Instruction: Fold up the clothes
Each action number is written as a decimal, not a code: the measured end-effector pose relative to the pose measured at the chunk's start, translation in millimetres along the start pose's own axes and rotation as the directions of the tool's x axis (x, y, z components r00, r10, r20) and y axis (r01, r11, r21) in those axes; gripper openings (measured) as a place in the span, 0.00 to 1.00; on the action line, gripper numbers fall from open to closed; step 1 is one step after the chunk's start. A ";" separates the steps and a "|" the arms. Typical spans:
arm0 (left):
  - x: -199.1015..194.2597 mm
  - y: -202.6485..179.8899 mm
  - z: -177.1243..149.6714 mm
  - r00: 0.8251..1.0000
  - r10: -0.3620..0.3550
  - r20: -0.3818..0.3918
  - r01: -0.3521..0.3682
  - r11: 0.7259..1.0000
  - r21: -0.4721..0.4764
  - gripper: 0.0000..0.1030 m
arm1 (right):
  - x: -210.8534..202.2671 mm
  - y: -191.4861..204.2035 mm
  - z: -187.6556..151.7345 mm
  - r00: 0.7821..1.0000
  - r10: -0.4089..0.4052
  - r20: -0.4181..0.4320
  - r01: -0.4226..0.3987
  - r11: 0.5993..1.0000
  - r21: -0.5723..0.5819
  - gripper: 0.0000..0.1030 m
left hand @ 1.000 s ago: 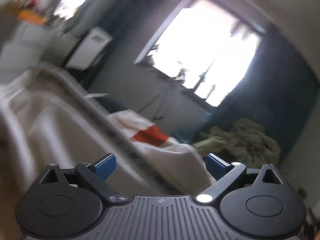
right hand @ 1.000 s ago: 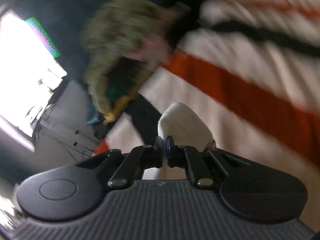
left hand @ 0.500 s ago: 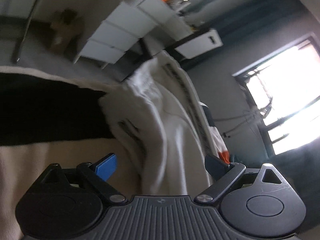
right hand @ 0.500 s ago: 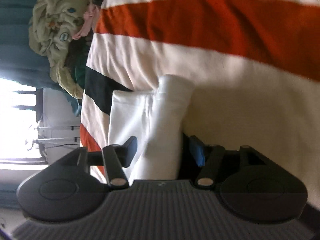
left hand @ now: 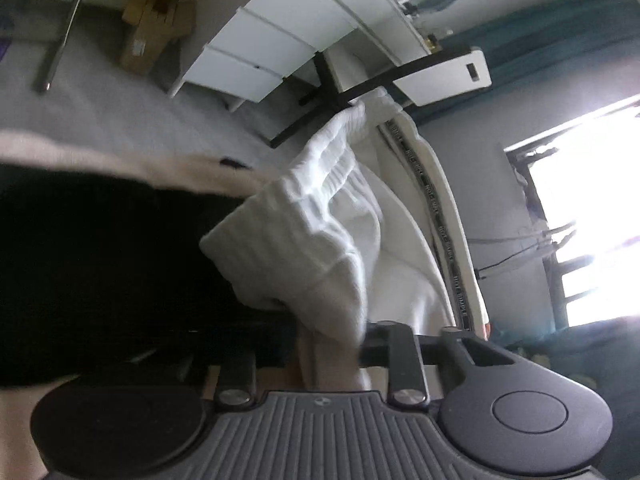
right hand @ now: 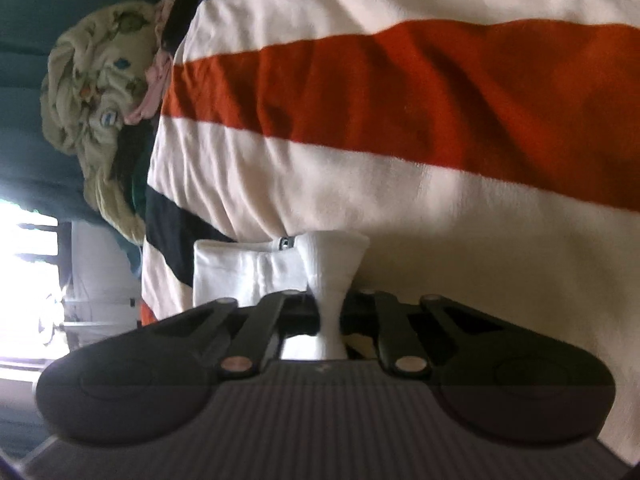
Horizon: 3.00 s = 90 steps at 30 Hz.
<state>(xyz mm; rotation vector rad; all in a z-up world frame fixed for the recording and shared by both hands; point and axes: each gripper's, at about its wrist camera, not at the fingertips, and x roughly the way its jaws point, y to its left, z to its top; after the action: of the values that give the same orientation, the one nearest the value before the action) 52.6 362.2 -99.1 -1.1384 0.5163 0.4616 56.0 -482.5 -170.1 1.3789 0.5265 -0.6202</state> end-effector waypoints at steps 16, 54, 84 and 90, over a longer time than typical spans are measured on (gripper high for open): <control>-95.4 48.7 55.0 0.997 0.070 -0.032 -0.063 0.982 0.178 0.11 | -43.7 -30.9 8.0 0.994 -0.101 0.045 0.098 0.994 0.054 0.07; -47.6 -189.0 -284.8 0.979 -0.175 -0.103 0.173 0.454 0.874 0.92 | 51.4 79.8 -13.4 0.989 -0.093 0.111 0.144 0.693 -0.706 0.64; -37.0 -149.4 -279.7 0.982 -0.185 -0.022 0.095 0.400 0.911 0.91 | -10.7 138.5 -89.4 0.990 0.133 0.044 -0.024 0.474 -0.880 0.61; -56.2 -148.8 -279.4 0.975 -0.223 0.000 0.088 0.385 0.919 0.92 | -85.2 149.5 -155.2 0.961 0.265 -0.083 -0.174 0.345 -0.922 0.61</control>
<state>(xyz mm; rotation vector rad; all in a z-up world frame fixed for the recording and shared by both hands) 53.8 44.7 -48.5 -0.0351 0.4388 0.0117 97.4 -308.3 -22.9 0.2826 0.4800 -0.0572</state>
